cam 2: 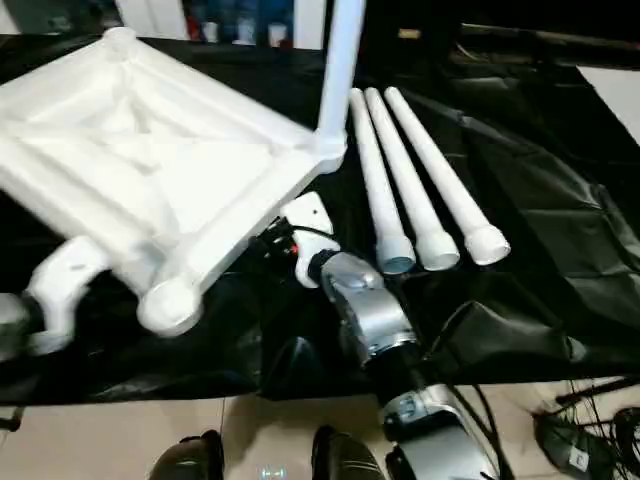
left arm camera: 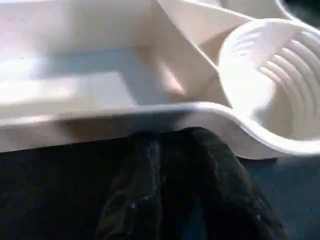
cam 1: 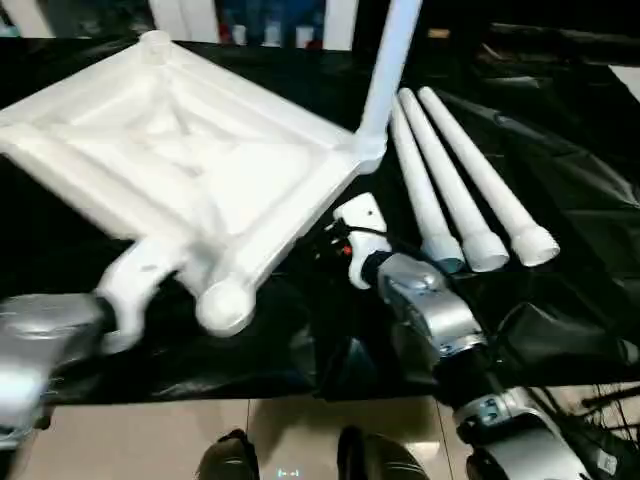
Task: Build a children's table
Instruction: Rotate table base
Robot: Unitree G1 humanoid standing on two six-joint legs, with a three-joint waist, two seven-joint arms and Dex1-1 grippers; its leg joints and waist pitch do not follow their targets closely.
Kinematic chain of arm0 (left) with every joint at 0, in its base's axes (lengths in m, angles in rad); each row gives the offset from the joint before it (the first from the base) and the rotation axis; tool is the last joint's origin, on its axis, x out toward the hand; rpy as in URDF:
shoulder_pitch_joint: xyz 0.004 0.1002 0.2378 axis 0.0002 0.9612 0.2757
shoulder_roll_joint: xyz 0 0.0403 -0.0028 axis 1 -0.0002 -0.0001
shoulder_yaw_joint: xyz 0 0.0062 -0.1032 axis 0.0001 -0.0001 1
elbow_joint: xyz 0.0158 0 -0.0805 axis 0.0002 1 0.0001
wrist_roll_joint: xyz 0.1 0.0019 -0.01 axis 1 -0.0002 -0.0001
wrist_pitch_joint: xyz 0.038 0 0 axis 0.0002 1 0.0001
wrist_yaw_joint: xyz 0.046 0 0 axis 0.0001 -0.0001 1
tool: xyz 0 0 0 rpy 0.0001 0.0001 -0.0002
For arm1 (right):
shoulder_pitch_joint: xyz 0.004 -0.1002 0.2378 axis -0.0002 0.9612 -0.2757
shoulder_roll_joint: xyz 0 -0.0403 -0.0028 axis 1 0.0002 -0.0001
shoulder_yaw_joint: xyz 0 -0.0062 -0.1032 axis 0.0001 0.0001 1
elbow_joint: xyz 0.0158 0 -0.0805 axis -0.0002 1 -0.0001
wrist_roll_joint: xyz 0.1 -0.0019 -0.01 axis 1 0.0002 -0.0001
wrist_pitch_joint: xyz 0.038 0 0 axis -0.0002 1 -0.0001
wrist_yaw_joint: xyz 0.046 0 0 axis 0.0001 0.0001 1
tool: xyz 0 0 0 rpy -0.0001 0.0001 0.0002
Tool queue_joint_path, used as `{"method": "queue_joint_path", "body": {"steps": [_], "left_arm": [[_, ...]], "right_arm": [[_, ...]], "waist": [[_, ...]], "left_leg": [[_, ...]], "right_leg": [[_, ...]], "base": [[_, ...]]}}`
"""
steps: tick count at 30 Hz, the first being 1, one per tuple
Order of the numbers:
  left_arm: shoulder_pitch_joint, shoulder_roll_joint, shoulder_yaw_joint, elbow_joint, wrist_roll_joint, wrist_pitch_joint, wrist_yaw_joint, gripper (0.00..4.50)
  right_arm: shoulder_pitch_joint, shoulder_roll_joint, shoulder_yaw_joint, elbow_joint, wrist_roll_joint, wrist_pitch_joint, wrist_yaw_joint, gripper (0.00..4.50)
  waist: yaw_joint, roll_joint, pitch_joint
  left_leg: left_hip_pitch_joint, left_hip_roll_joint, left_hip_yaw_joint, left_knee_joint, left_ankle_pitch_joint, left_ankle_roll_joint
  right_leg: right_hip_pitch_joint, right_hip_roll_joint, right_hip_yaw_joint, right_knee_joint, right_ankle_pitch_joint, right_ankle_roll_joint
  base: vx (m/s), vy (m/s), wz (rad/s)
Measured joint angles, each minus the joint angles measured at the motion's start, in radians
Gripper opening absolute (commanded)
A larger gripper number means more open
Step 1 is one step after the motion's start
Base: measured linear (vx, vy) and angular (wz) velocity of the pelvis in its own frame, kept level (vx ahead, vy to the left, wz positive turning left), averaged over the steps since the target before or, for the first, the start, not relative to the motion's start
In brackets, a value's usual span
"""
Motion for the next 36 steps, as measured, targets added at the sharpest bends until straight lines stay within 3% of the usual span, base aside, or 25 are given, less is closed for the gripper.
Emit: {"method": "queue_joint_path", "body": {"steps": [3, 8, 14, 19, 24, 30, 31, 33, 36], "left_arm": [[-0.041, -0.107, -0.047, 0.054, 0.020, -0.066, 0.076, 1.16], [-0.084, -0.214, -0.087, 0.136, 0.046, -0.152, 0.153, 1.16], [-0.143, -0.341, -0.134, 0.244, 0.086, -0.251, 0.229, 1.16], [-0.180, -0.410, -0.188, 0.287, 0.096, -0.331, 0.256, 1.16], [-0.182, -0.413, -0.189, 0.261, 0.073, -0.380, 0.224, 1.16], [-0.155, -0.302, -0.176, 0.094, 0.019, -0.340, 0.099, 1.16], [-0.150, -0.273, -0.177, 0.075, 0.010, -0.324, 0.075, 1.21], [-0.145, -0.203, -0.171, 0.029, -0.013, -0.291, 0.025, 1.23], [-0.145, -0.176, -0.154, -0.002, -0.022, -0.271, -0.002, 1.23]], "right_arm": [[0.010, -0.033, -0.043, -0.091, 0.001, 0.058, -0.042, 3.88], [0.010, -0.061, -0.101, -0.193, 0.021, 0.178, -0.072, 3.88], [-0.002, -0.069, -0.147, -0.232, 0.018, 0.337, -0.154, 3.88], [-0.046, -0.069, -0.177, -0.259, 0.007, 0.416, -0.225, 3.88], [-0.076, -0.083, -0.194, -0.295, 0.000, 0.492, -0.234, 3.88], [-0.115, -0.120, -0.198, -0.300, -0.003, 0.627, -0.264, 3.88], [-0.122, -0.119, -0.202, -0.293, -0.003, 0.643, -0.275, 4.05], [-0.127, -0.125, -0.239, -0.267, -0.004, 0.664, -0.305, 4.21], [-0.127, -0.133, -0.269, -0.255, -0.010, 0.680, -0.321, 4.39]], "waist": [[0.011, 0.000, 0.000], [0.016, -0.002, -0.002], [0.018, -0.003, -0.002], [0.012, -0.002, -0.002], [0.005, -0.001, 0.000], [0.002, 0.001, 0.000], [0.000, 0.001, 0.000], [-0.001, 0.002, 0.001], [0.001, 0.003, 0.002]], "left_leg": [[0.000, 0.000, 0.001, 0.002, 0.000, 0.000], [0.003, 0.000, 0.000, 0.003, 0.000, 0.000], [-0.001, 0.000, -0.002, 0.003, 0.004, 0.000], [-0.004, 0.000, -0.003, 0.003, 0.006, 0.001], [-0.006, 0.000, -0.003, 0.003, 0.007, 0.003], [-0.007, 0.001, -0.003, 0.002, 0.008, 0.005], [-0.006, 0.001, -0.003, 0.003, 0.007, 0.003], [-0.005, 0.001, -0.003, 0.003, 0.008, 0.001], [-0.004, 0.000, -0.003, 0.003, 0.010, -0.002]], "right_leg": [[0.004, 0.000, 0.002, 0.000, 0.000, 0.001], [0.011, 0.000, 0.003, 0.000, -0.004, 0.011], [0.011, 0.000, 0.002, 0.000, -0.002, 0.015], [0.008, 0.000, 0.002, -0.001, -0.002, 0.015], [0.006, 0.001, 0.003, -0.001, -0.005, 0.016], [0.005, 0.001, 0.002, 0.001, -0.005, 0.015], [0.005, 0.001, 0.003, 0.001, -0.005, 0.015], [0.005, 0.001, 0.003, 0.003, -0.006, 0.015], [0.005, 0.001, 0.003, 0.006, -0.006, 0.015]], "base": [[0.000, 0.000, 0.00], [0.000, 0.000, 0.00], [0.000, 0.000, 0.00], [0.000, 0.000, 0.00], [0.000, 0.000, 0.00], [0.000, 0.000, 0.00], [0.000, 0.000, 0.00], [0.000, 0.000, 0.00], [0.000, 0.000, 0.00]]}}
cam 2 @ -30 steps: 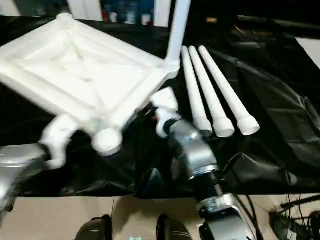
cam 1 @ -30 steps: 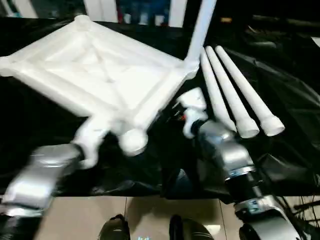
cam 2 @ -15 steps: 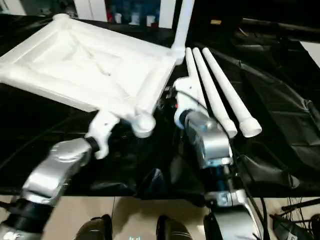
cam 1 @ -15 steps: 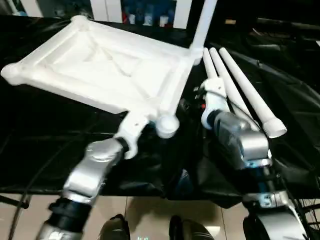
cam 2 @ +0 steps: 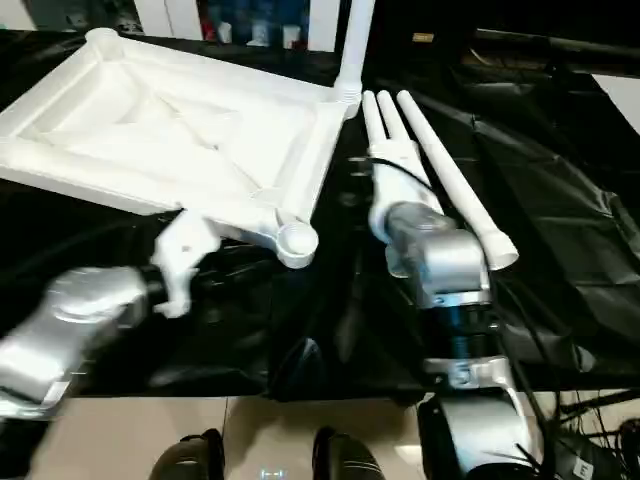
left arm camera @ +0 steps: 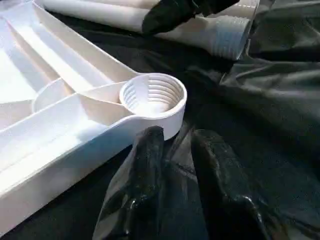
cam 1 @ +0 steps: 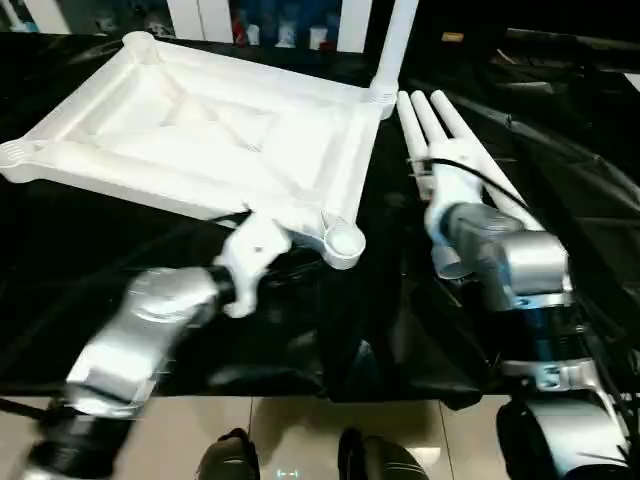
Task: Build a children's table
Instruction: Rotate table base, then pick table leg
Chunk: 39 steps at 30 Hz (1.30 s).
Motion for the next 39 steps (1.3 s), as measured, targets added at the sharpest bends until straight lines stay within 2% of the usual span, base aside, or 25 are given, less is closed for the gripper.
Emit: {"method": "queue_joint_path", "body": {"steps": [8, 15, 21, 32, 39], "left_arm": [[0.000, 0.024, 0.000, -0.028, -0.025, 0.031, -0.018, 1.23], [-0.006, 0.034, 0.000, -0.032, -0.034, 0.050, -0.030, 1.23], [-0.007, 0.042, 0.000, -0.036, -0.039, 0.064, -0.035, 1.23], [-0.019, 0.054, 0.001, -0.050, -0.053, 0.067, -0.042, 1.23], [-0.021, 0.059, 0.001, -0.050, -0.054, 0.067, -0.041, 1.23]], "right_arm": [[-0.031, -0.005, -0.008, 0.000, 0.008, 0.055, -0.011, 4.39], [-0.030, 0.024, -0.042, -0.033, 0.071, 0.134, 0.028, 4.39], [-0.033, 0.043, -0.062, -0.060, 0.108, 0.171, 0.039, 4.39], [-0.084, 0.025, -0.087, -0.135, 0.148, 0.144, 0.058, 4.39], [-0.039, -0.002, -0.094, -0.048, 0.106, 0.147, -0.002, 4.39]], "waist": [[-0.004, 0.005, 0.003], [-0.004, 0.008, 0.003], [-0.002, 0.008, 0.003], [0.001, 0.009, 0.004], [0.009, 0.010, 0.004]], "left_leg": [[0.004, 0.000, -0.001, -0.003, 0.003, -0.005], [0.004, 0.000, -0.002, -0.002, 0.003, -0.005], [0.004, 0.000, -0.002, -0.002, 0.003, -0.005], [0.004, 0.000, -0.002, -0.002, 0.003, -0.005], [0.004, 0.000, -0.002, -0.002, 0.003, -0.006]], "right_leg": [[0.000, 0.000, -0.001, 0.004, 0.000, 0.000], [0.001, 0.001, -0.001, 0.003, 0.000, -0.001], [0.001, 0.001, -0.001, 0.003, 0.000, -0.001], [0.001, 0.001, -0.001, 0.004, 0.000, -0.001], [0.001, 0.001, -0.001, 0.004, 0.000, -0.001]], "base": [[0.000, 0.000, 0.00], [0.000, 0.000, 0.00], [0.000, 0.000, 0.00], [0.000, 0.000, 0.00], [0.000, 0.000, 0.00]]}}
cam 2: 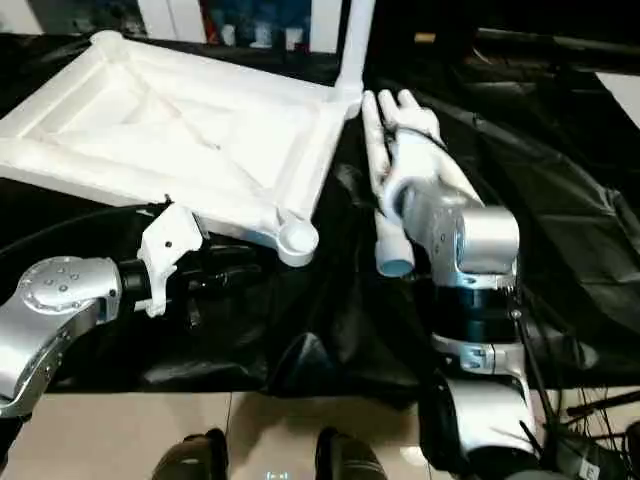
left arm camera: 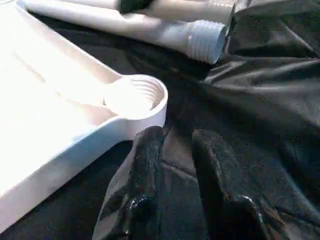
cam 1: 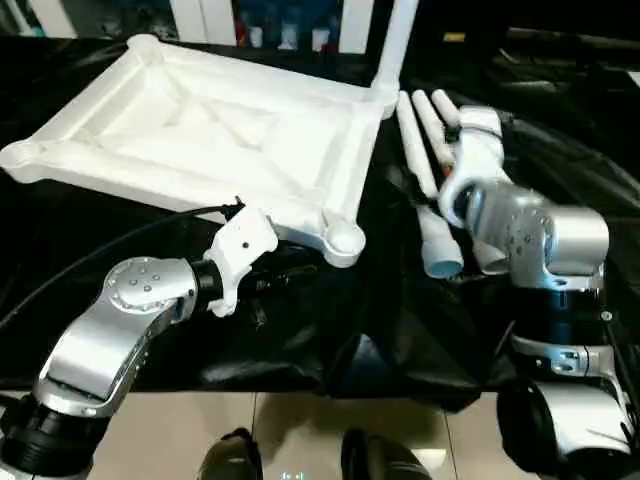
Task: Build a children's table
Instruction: Pick table leg
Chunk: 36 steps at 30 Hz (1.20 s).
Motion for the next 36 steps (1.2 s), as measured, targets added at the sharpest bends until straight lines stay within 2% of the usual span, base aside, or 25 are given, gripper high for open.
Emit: {"method": "queue_joint_path", "body": {"steps": [10, 16, 24, 28, 34, 36], "left_arm": [[-0.001, 0.000, -0.001, 0.000, 0.001, 0.000, -0.002, 1.23], [-0.006, 0.012, -0.001, 0.000, 0.000, 0.000, -0.004, 1.23], [-0.007, 0.012, -0.001, 0.000, 0.000, 0.000, -0.004, 1.23], [-0.007, 0.012, -0.001, 0.000, 0.000, 0.000, -0.005, 1.23], [-0.011, 0.013, -0.001, 0.000, -0.002, 0.000, -0.012, 1.23], [-0.017, 0.014, -0.005, 0.000, -0.005, 0.002, -0.015, 1.23]], "right_arm": [[0.015, 0.006, 0.005, 0.013, -0.011, 0.003, -0.005, 4.39], [-0.001, 0.049, 0.003, -0.055, 0.060, 0.004, 0.037, 4.39], [-0.033, 0.047, -0.028, -0.076, 0.068, -0.027, 0.021, 4.39], [-0.025, 0.029, -0.028, -0.041, 0.046, -0.037, -0.004, 4.39], [0.030, 0.018, -0.031, 0.070, 0.028, -0.022, -0.031, 4.39], [0.029, 0.018, -0.049, 0.080, 0.027, -0.016, -0.038, 4.39]], "waist": [[-0.001, 0.005, 0.000], [-0.002, 0.008, 0.000], [0.003, 0.008, 0.000], [0.003, 0.008, 0.000], [0.002, 0.009, 0.001], [0.000, 0.010, 0.000]], "left_leg": [[0.000, 0.000, 0.000, 0.000, 0.000, 0.000], [0.000, 0.000, -0.001, 0.000, 0.000, 0.000], [0.000, 0.000, -0.001, 0.000, 0.000, 0.000], [0.000, 0.000, -0.001, 0.000, 0.000, 0.000], [0.000, 0.000, -0.001, 0.000, 0.000, 0.000], [0.001, 0.000, -0.001, 0.001, 0.000, 0.000]], "right_leg": [[0.000, 0.000, 0.000, 0.001, 0.000, 0.000], [0.000, 0.000, 0.000, 0.001, 0.000, 0.000], [0.000, 0.000, 0.000, 0.001, 0.000, 0.000], [0.000, 0.000, 0.000, 0.001, 0.000, 0.000], [0.000, 0.000, 0.000, 0.001, 0.000, 0.000], [0.001, 0.000, 0.000, 0.002, 0.000, 0.000]], "base": [[0.000, 0.000, 0.00], [0.000, 0.000, 0.00], [0.000, 0.000, 0.00], [0.000, 0.000, 0.00], [0.000, 0.000, 0.00], [0.000, 0.000, 0.00]]}}
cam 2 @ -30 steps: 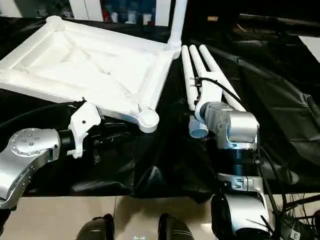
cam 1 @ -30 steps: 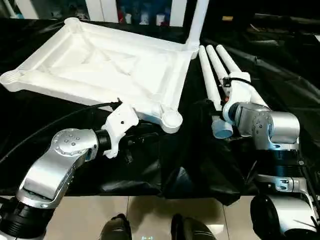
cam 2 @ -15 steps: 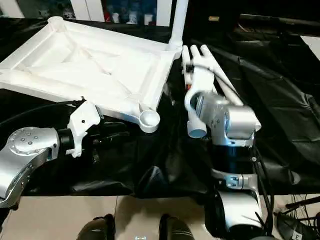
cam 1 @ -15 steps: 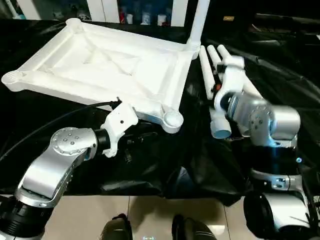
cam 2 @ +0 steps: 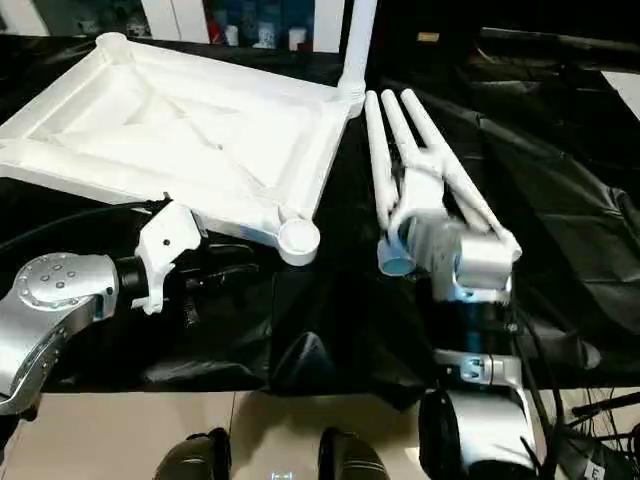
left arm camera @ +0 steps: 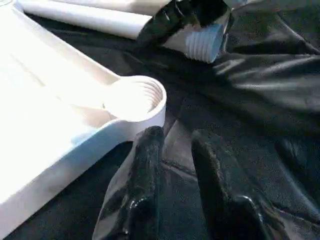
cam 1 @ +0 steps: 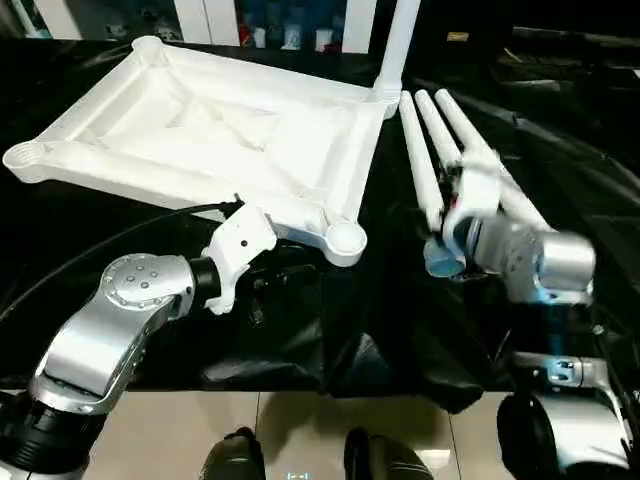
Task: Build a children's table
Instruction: Pick table leg
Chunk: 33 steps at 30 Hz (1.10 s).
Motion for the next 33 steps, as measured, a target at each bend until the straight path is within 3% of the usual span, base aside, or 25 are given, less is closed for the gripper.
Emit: {"method": "queue_joint_path", "body": {"steps": [8, 12, 21, 33], "left_arm": [[-0.001, 0.006, -0.008, 0.000, -0.007, 0.004, -0.006, 1.23], [-0.001, 0.006, -0.008, -0.008, -0.013, 0.017, -0.009, 1.23], [-0.001, 0.011, -0.008, -0.009, -0.027, 0.034, -0.016, 1.23], [-0.023, -0.006, -0.009, -0.001, -0.007, 0.080, 0.047, 2.34]], "right_arm": [[-0.030, 0.041, -0.125, 0.042, 0.080, 0.062, -0.001, 4.39], [-0.046, 0.049, -0.178, 0.080, 0.118, 0.090, -0.001, 4.01], [-0.056, 0.041, -0.220, 0.108, 0.140, 0.104, -0.009, 3.21], [-0.067, 0.040, -0.255, 0.158, 0.172, 0.102, -0.022, 2.23]], "waist": [[0.000, 0.000, 0.000], [0.002, 0.000, 0.000], [0.002, 0.000, -0.002], [0.002, -0.001, -0.005]], "left_leg": [[0.002, 0.000, -0.001, 0.000, 0.000, 0.000], [0.002, 0.000, -0.001, 0.001, 0.000, 0.000], [0.002, 0.000, -0.001, 0.001, 0.000, 0.000], [0.004, 0.000, -0.002, 0.002, 0.000, -0.001]], "right_leg": [[0.002, 0.000, 0.000, 0.001, 0.000, 0.000], [0.002, 0.000, -0.001, 0.001, 0.000, -0.001], [0.003, 0.000, -0.001, 0.001, 0.000, -0.001], [0.005, 0.000, -0.002, 0.002, 0.000, -0.001]], "base": [[0.000, 0.000, 0.00], [0.000, 0.000, 0.00], [0.000, 0.000, 0.00], [0.000, 0.000, 0.00]]}}
